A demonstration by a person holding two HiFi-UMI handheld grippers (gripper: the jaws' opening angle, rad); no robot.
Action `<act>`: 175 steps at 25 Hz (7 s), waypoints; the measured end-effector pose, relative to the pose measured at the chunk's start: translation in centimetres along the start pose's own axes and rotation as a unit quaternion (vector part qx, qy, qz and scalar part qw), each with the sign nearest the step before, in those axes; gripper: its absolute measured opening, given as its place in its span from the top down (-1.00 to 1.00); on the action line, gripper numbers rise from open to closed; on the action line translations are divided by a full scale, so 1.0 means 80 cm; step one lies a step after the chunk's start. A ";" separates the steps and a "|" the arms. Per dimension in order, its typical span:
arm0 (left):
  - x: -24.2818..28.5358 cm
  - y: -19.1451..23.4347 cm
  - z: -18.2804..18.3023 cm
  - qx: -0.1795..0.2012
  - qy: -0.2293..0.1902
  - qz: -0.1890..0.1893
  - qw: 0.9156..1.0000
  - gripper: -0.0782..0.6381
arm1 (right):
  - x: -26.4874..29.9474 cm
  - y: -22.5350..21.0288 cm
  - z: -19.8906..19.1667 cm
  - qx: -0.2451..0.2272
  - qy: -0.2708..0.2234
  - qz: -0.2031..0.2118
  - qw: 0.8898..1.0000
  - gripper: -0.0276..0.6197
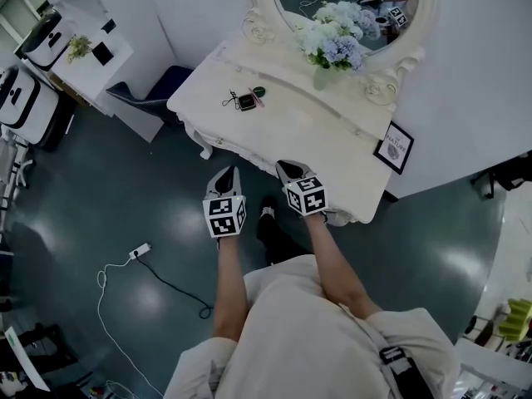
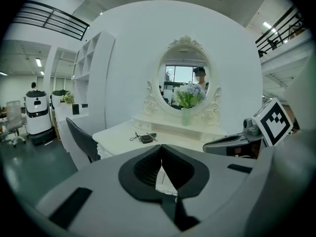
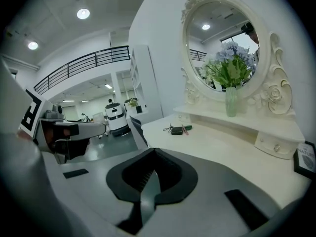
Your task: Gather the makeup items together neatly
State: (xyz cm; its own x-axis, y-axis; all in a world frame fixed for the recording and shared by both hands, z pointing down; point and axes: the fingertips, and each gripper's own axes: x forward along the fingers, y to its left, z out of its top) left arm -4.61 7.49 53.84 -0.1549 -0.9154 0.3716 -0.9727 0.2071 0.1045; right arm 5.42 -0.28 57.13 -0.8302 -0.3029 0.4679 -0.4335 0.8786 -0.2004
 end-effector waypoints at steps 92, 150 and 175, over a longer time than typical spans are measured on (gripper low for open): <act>0.318 0.133 0.023 0.003 0.099 -0.050 0.994 0.74 | 0.287 -0.229 0.045 -0.012 0.164 -0.152 0.975 0.66; 0.324 0.139 0.047 0.006 0.073 -0.035 0.997 0.74 | 0.377 -0.210 0.125 -0.294 0.193 0.036 0.935 0.58; 0.327 0.195 0.027 -0.027 0.095 -0.003 0.995 0.74 | 0.440 -0.215 0.076 -0.347 0.282 0.037 0.894 0.79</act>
State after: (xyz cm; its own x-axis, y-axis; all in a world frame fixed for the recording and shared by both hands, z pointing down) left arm -24.23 -13.97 63.19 -0.1078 -0.8361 0.5379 -0.9620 0.2243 0.1559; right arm -18.51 -28.33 71.80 -0.4551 -0.1720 0.8737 0.0988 0.9653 0.2416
